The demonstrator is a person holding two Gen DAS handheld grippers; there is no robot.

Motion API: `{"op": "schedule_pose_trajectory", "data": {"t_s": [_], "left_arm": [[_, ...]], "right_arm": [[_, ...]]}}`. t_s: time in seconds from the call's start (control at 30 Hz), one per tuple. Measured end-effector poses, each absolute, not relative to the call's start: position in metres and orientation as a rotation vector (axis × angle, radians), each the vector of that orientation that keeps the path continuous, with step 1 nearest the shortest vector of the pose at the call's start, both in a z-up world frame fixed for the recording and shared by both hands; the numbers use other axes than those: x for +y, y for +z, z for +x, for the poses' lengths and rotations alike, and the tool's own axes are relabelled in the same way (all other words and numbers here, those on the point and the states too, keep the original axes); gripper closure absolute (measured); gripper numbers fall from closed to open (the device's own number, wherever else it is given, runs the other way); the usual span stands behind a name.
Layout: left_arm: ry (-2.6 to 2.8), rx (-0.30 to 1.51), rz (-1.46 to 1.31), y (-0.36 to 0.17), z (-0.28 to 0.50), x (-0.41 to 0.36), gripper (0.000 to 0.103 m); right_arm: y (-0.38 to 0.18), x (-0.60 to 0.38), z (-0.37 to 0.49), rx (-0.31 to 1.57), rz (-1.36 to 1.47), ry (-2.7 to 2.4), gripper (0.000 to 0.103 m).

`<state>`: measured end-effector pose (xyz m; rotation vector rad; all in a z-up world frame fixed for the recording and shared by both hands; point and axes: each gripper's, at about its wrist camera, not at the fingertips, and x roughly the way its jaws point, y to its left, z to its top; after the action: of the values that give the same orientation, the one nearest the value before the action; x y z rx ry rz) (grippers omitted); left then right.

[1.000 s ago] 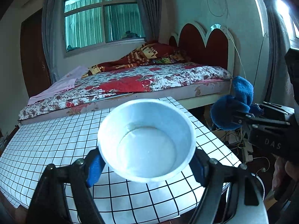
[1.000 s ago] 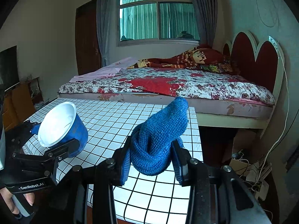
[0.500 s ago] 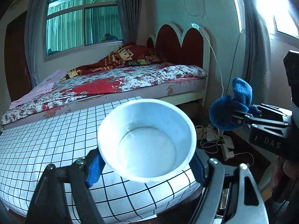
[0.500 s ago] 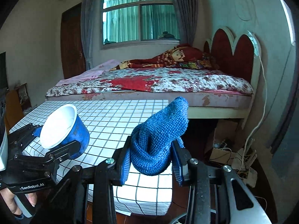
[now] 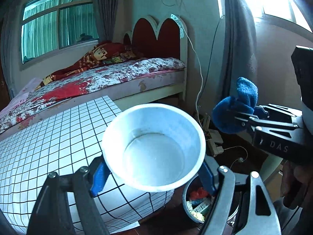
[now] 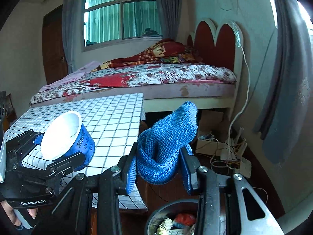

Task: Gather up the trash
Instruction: 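Lift the cup and glove and carry them over the bin, then open both tools to drop the cup and glove into the bin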

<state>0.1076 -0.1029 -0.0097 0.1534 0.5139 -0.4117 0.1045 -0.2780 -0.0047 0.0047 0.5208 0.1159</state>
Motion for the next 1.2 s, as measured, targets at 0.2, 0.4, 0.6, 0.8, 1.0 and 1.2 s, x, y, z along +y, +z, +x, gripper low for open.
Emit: {"op": "schedule_pose_trajectory", "data": {"t_s": [0.2,0.4,0.6,0.8,1.0,1.2], "left_arm": [[-0.493,0.555,0.179,-0.026,0.100,-0.135,0.025],[-0.572,0.620,0.211,-0.051,0.097,-0.166,0.025],[-0.612,0.668,0.239,-0.070,0.095,-0.186,0.025],[-0.643,0.733,0.237,-0.092,0.099,-0.195,0.024],[-0.673,0.819,0.200,-0.118,0.108,-0.200,0.024],[-0.669,0.889,0.170,-0.138,0.114,-0.205,0.024]], "right_arm": [[-0.027,-0.312,0.091,0.568,0.020,0.067,0.063],[-0.058,-0.343,0.079,0.638,0.052,0.027,0.063],[-0.085,-0.362,0.072,0.703,0.071,0.008,0.063],[-0.113,-0.372,0.073,0.779,0.094,0.025,0.062],[-0.142,-0.375,0.082,0.861,0.101,0.040,0.062],[-0.159,-0.377,0.092,0.916,0.101,0.056,0.062]]}}
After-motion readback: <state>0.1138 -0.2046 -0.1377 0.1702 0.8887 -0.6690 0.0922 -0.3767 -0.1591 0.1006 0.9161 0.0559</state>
